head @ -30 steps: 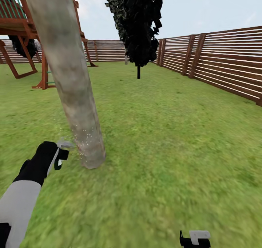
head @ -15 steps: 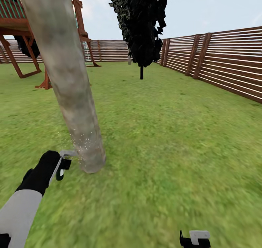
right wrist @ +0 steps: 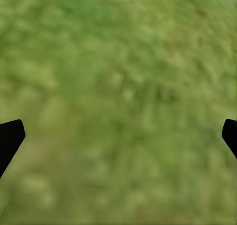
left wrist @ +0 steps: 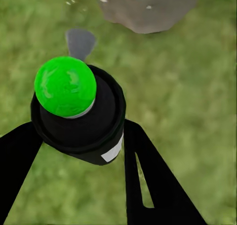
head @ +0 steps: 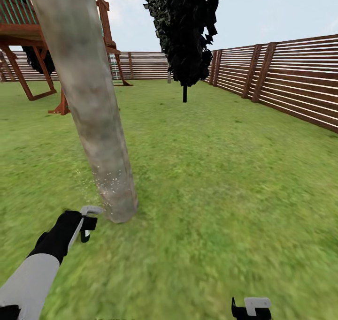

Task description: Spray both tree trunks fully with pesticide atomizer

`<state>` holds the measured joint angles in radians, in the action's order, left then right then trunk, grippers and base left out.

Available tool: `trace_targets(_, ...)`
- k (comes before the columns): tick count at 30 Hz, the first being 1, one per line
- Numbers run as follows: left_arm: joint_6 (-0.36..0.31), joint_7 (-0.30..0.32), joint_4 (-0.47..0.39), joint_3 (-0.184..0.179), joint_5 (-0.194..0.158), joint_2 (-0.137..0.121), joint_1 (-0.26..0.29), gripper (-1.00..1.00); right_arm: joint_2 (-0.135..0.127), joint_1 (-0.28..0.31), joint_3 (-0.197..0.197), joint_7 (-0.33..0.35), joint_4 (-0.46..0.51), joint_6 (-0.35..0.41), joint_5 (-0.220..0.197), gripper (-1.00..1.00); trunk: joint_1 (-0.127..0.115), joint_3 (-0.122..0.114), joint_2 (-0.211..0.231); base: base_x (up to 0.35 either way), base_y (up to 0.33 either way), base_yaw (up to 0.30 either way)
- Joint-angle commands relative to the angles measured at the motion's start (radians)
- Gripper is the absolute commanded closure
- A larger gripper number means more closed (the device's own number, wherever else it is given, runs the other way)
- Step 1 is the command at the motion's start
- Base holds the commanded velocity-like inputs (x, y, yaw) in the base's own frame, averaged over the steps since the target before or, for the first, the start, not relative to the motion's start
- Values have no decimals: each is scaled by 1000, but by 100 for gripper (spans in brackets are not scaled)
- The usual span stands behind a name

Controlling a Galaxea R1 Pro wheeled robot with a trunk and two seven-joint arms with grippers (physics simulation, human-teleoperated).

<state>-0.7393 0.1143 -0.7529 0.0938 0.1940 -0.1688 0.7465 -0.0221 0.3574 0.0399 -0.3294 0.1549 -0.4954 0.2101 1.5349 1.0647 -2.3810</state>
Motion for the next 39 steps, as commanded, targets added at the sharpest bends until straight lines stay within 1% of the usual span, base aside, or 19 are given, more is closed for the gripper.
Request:
trace_targets(1, 7, -8, 1, 1, 15, 23, 0, 100, 0, 0, 0, 0, 0, 0, 0, -100, 0, 0, 0, 93, -158, 229)
trace_targets(4, 11, -44, 7, 4, 12, 37, 0, 100, 0, 0, 0, 0, 0, 0, 0, -100, 0, 0, 0, 134, -212, 74)
trace_targets(6, 12, -51, 11, 5, 15, 26, 0, 100, -2, 0, 0, 0, -1, 0, 0, -100, 0, 0, 0, 146, -236, 8)
trace_targets(10, 16, -57, 40, 24, 14, -14, -30, 100, -2, 0, 0, 0, -1, 1, 0, -100, 0, 0, 0, 93, -262, 1)
trace_targets(12, 53, -58, 43, 23, 11, -2, -33, 100, -1, 0, 0, 0, -2, 1, 0, -100, 0, 0, 0, 84, -267, 0)
trace_targets(14, 90, -59, 44, 23, 11, 36, -33, 100, -1, 0, 0, 0, -1, 0, 0, -100, 0, 0, 0, 96, -267, 0)
trace_targets(15, 98, -61, 43, 23, 12, 49, -33, 100, -1, 0, 0, 0, 0, 0, 0, -100, 0, 0, 0, 111, -267, 0)
trace_targets(16, 99, -61, 42, 24, 12, 51, -33, 100, -1, 0, 0, 0, 0, 0, 0, -100, 0, 0, 0, 120, -267, 4)
trace_targets(19, 101, -62, 42, 40, 15, 35, -34, 100, -1, 0, 0, 0, 0, 0, 0, -100, 0, 0, 0, 133, -267, 164)
trace_targets(21, 100, -71, 43, 66, 17, -11, -35, 100, -1, 0, 0, 0, 0, 0, 0, -100, 0, 0, 0, 137, -267, 266)
trace_targets(24, 100, -80, 43, 70, 19, -29, -41, 100, -1, 0, 0, 0, 0, 0, 0, -100, 0, 0, 0, 138, -267, 178)
trace_targets(26, 102, -82, 43, 65, 18, -20, -52, 100, -1, 0, 0, 0, 0, 0, 0, -100, 0, 0, 0, 130, -267, 25)
trace_targets(28, 103, -81, 43, 62, 18, 7, -54, 100, -1, 0, 0, 0, 0, 0, 0, -100, 0, 0, 0, 102, -267, 4)
trace_targets(29, 101, -81, 42, 62, 21, 34, -55, 100, -1, 0, 0, 0, 0, 0, 0, -100, 0, 0, 0, 93, -267, 59)
trace_targets(30, 100, -80, 41, 61, 22, 39, -55, 100, -1, 0, 0, 0, 0, 0, 0, -100, 0, 0, 0, 89, -267, 213)
trace_targets(32, 99, -79, 42, 66, 22, 25, -59, 100, -1, 0, 0, 0, -1, 0, 0, -100, 0, 0, 0, 81, -268, 253)
trace_targets(33, 98, -80, 43, 68, 22, 9, -70, 100, -1, 0, 0, 0, -1, 0, 0, -100, 0, 0, 0, 75, -268, 271)
trace_targets(35, 97, -80, 42, 70, 21, -50, -94, 100, 0, 0, 0, 0, 0, 0, 0, -100, 0, 0, 0, 73, -268, 235)
trace_targets(39, 97, -83, 40, 70, 21, -50, -99, 100, 0, 0, 0, 1, 0, 0, 0, -100, 0, 0, 0, 99, -266, 38)
